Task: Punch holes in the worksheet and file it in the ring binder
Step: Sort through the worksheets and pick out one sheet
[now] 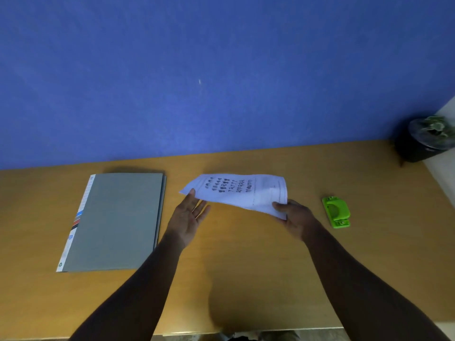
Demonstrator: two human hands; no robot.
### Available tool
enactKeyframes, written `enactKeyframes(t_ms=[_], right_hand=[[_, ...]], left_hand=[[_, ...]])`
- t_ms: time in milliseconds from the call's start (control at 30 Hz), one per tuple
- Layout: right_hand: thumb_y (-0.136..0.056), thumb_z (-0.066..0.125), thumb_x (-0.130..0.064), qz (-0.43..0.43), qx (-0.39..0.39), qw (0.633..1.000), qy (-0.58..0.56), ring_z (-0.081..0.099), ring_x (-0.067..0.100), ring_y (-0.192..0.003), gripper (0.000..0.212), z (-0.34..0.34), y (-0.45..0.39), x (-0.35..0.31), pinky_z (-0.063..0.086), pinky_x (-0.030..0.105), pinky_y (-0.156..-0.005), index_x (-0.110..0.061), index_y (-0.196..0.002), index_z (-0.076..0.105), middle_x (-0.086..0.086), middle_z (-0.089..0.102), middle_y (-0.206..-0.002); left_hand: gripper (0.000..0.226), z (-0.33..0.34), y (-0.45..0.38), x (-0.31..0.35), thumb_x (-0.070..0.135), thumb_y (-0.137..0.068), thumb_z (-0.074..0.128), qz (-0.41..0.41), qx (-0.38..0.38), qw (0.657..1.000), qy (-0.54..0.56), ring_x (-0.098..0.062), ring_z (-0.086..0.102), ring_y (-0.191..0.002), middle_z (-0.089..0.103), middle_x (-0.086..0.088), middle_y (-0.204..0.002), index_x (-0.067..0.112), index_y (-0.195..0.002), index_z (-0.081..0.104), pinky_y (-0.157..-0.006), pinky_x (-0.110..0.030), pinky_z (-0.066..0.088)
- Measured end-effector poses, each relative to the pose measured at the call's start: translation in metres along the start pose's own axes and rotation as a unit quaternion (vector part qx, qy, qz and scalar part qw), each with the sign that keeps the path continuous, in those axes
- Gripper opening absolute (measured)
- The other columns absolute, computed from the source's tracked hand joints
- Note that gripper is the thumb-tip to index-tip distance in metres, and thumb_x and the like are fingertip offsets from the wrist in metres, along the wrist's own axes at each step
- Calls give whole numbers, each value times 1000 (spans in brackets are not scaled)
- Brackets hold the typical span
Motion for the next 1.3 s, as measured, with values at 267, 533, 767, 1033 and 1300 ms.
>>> enactKeyframes(t_ms=[267,533,767,1033,1300], right_hand=[[-75,74,9,67,-115,986,104,70,24,-98,40,58,30,30,59,38,-75,-5,-112,65,11,73,-109],[-71,81,2,62,-156,978,127,71,23,-102,50,83,37,37,58,41,-86,-8,-117,65,8,74,-109],[-73,82,-4,10,-52,999,10,68,27,-105,48,47,19,12,58,34,-74,-5,-117,64,11,72,-114],[-69,84,-9,-26,-94,981,170,69,29,-103,50,28,20,-24,56,41,-86,-13,-115,67,9,73,-111],[-71,86,-18,-90,-98,972,192,72,26,-99,44,43,29,-43,56,46,-91,-12,-111,69,6,75,-108]], left_hand=[[33,28,-1,-35,24,-91,69,9,25,996,-91,-21,67,-110,70,0,-122,23,-124,62,-93,-44,54],[36,28,-4,-41,19,-83,80,67,184,979,-53,-23,70,-98,73,-3,-110,12,-116,66,-81,-40,59],[34,22,-4,-20,17,-83,79,82,89,982,-143,-25,71,-102,75,-3,-110,12,-115,70,-90,-46,57],[32,19,2,8,16,-82,80,103,12,957,-271,-22,73,-97,76,-4,-106,8,-111,71,-84,-38,59],[29,37,6,21,18,-81,81,130,-87,906,-393,-16,73,-92,77,-2,-102,9,-108,73,-77,-28,59]])
Point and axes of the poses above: each hand's wrist, its own y-axis away from the middle knuckle, its own z-axis out of the palm, x = y × z, the point moved 7 cm from there along -y, towards the middle knuckle
